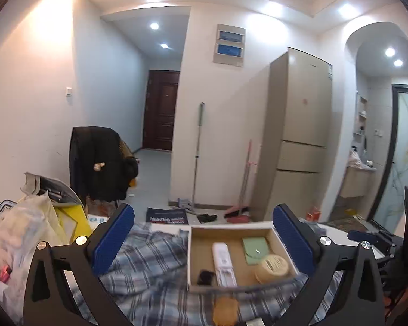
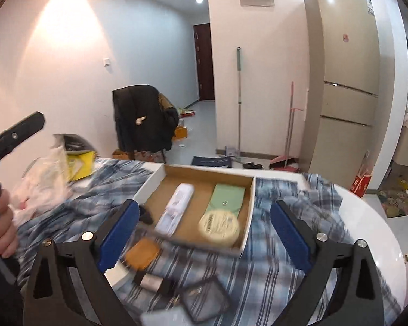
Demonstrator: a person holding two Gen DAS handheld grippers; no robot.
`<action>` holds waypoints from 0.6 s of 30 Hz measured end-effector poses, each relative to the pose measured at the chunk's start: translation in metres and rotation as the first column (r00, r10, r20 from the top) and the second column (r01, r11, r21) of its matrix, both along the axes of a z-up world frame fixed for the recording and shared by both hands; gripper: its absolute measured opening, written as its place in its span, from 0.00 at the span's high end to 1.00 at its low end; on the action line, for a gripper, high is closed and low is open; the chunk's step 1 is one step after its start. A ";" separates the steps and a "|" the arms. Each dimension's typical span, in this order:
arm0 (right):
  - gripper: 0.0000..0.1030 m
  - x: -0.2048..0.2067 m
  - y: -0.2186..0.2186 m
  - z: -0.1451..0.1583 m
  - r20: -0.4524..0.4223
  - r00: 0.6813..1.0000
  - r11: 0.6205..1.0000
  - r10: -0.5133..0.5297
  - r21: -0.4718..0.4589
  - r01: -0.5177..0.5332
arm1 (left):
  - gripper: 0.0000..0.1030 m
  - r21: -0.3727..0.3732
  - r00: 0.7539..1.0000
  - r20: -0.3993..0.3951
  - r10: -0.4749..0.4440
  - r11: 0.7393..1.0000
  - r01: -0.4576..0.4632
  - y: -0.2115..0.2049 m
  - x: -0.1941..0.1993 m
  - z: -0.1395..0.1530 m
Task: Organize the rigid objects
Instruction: 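Lower the white device and green pouch into the box and open both grippers, then move the left gripper to the white square plug and grasp it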
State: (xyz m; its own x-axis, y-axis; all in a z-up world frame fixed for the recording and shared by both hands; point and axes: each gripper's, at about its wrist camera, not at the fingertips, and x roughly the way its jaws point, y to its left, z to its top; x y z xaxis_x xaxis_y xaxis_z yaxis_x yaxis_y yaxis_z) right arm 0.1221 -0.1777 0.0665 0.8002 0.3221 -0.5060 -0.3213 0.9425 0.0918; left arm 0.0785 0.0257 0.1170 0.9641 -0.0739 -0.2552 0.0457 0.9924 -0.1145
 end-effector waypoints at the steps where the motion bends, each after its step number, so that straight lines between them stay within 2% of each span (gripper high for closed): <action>1: 0.06 -0.008 -0.003 0.002 0.009 1.000 1.000 -0.001 0.018 0.001 | 0.00 0.008 1.000 -0.003 -0.010 1.000 0.010 -0.002 -0.008 -0.001; 5: 0.06 -0.035 -0.006 0.008 0.057 0.998 0.999 0.004 0.039 -0.006 | 0.00 0.051 0.997 -0.014 -0.078 0.996 0.079 -0.015 -0.034 0.000; 8: 0.06 -0.043 -0.007 0.001 0.069 0.998 0.999 0.010 0.044 -0.013 | 0.00 0.074 0.993 -0.009 -0.116 0.990 0.117 -0.025 -0.045 -0.004; 13: 0.06 -0.029 -0.009 -0.018 0.032 0.999 0.999 -0.005 0.041 0.004 | 0.00 0.100 0.989 -0.017 -0.145 0.984 0.146 -0.032 -0.047 -0.023; 18: 0.06 -0.009 -0.008 -0.052 -0.055 0.998 1.000 -0.013 0.015 0.013 | 0.00 0.084 0.985 -0.092 -0.149 0.984 0.157 -0.029 -0.027 -0.053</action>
State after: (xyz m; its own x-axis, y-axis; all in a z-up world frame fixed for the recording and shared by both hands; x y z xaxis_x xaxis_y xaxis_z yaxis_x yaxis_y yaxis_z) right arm 0.1134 -0.1861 0.0147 0.7753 0.3201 -0.5445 -0.3031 0.9449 0.1239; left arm 0.0514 -0.0031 0.0644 0.9177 -0.1916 -0.3480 0.1917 0.9809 -0.0343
